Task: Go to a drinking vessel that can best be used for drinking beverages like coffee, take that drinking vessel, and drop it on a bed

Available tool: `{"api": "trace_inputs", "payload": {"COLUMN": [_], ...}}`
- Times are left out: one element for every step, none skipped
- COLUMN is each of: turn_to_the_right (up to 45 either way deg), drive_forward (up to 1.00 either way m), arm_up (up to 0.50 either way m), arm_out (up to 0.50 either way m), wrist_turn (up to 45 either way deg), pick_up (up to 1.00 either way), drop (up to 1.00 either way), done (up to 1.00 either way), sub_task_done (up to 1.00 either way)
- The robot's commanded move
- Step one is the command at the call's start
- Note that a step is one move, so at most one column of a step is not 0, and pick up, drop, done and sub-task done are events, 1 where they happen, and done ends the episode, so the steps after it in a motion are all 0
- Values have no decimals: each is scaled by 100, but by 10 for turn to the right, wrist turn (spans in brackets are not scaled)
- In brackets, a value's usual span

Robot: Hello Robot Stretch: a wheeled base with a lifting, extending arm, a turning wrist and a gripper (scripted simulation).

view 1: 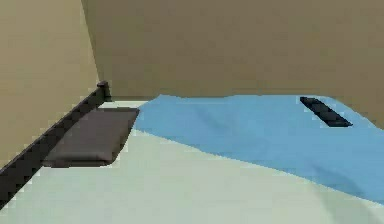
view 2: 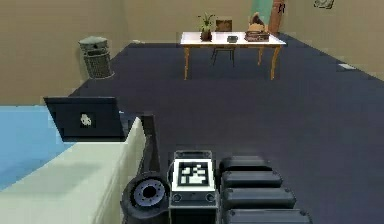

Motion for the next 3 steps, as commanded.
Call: {"api": "trace_inputs", "payload": {"turn_to_the_right": [450, 90, -450], "drive_forward": [0, 0, 0], "arm_up": [0, 0, 0], "arm_out": [0, 0, 0], "wrist_turn": [0, 0, 0], "pick_up": [0, 0, 0], "drop": [0, 0, 0], "done": [0, 0, 0], "sub_task_done": [0, 0, 0]}}
